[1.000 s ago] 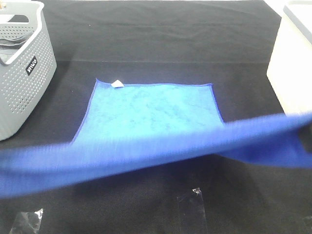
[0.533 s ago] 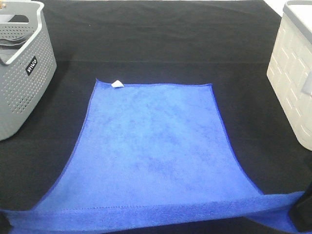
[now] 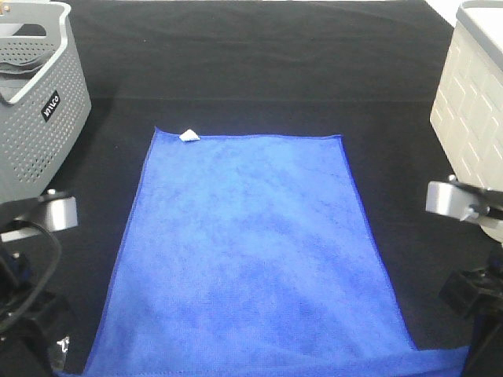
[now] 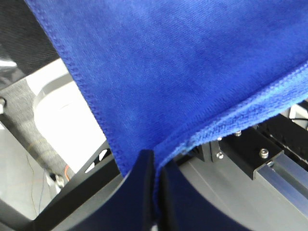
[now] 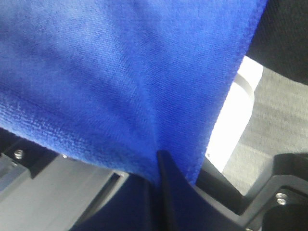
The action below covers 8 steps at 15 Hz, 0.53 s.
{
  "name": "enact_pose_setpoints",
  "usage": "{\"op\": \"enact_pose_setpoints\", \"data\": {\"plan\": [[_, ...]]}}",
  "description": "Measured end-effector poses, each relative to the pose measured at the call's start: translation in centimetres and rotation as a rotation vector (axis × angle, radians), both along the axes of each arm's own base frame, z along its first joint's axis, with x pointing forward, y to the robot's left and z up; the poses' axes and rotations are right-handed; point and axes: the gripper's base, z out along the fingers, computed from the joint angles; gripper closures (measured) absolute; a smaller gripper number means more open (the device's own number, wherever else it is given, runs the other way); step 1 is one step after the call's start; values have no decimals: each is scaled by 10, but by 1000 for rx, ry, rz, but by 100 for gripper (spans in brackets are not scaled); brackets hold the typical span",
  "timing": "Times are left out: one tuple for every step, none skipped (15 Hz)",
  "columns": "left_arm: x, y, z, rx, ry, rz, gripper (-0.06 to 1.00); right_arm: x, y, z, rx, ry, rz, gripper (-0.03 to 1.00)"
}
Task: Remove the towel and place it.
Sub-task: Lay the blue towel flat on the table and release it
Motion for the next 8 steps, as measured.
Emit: {"op": "enact_pose_setpoints", "data": {"plan": [[1, -2, -5, 3, 19, -11, 94, 2, 0, -6, -8, 27, 12, 97], [1, -7, -10, 12, 30, -35, 94, 4, -1, -11, -14, 47, 25, 97], [1, -7, -10, 12, 30, -35, 94, 4, -1, -11, -14, 47, 25, 97], [-2, -12, -16, 23, 43, -66, 94, 6, -1, -15, -18, 67, 33, 97], [-6, -18, -22, 39, 69, -103, 94, 8, -1, -20, -19, 88, 45, 97], [-10, -24, -28, 53, 90, -133, 94, 9, -1, -23, -20, 105, 55, 97], [-12, -29, -36, 69, 117, -153, 94, 10, 0, -28, -15, 124, 67, 97], [-12, -29, -36, 69, 117, -153, 94, 10, 0, -28, -15, 124, 67, 97]]}}
